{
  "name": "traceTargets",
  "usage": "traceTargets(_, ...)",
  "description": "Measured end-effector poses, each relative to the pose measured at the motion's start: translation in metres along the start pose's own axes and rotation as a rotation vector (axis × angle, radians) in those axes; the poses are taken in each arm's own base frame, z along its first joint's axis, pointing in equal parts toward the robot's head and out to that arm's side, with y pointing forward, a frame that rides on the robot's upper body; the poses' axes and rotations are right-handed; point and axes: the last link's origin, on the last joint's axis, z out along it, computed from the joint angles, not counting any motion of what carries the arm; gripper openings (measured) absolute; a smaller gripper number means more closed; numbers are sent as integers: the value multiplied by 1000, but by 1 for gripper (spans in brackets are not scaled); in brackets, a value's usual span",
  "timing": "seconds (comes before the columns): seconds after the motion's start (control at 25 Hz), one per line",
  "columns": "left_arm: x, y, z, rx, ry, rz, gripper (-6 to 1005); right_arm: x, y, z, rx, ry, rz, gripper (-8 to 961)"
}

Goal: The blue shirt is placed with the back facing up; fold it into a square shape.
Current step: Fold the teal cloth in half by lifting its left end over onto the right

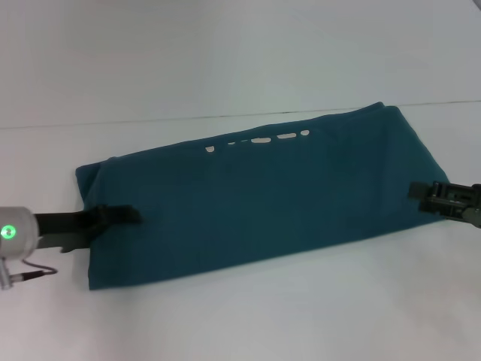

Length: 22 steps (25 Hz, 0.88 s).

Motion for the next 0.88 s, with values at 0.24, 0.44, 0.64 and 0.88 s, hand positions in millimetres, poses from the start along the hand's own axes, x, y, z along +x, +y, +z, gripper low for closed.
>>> traceTargets(0.24,3,21,12,-28,-33,38,649,0,1,1,-2,1,-2,759)
traceTargets(0.44,10,27,8,-50,-8,48,620,0,0,0,-2,-3,1,759)
traceTargets(0.64,10,28,8,-58,-9,54,462,1,0,0,-2,-5,5,760)
traceTargets(0.88,12,29,8,-62,-6,61,167,-1,1,1,-6,-7,0,759)
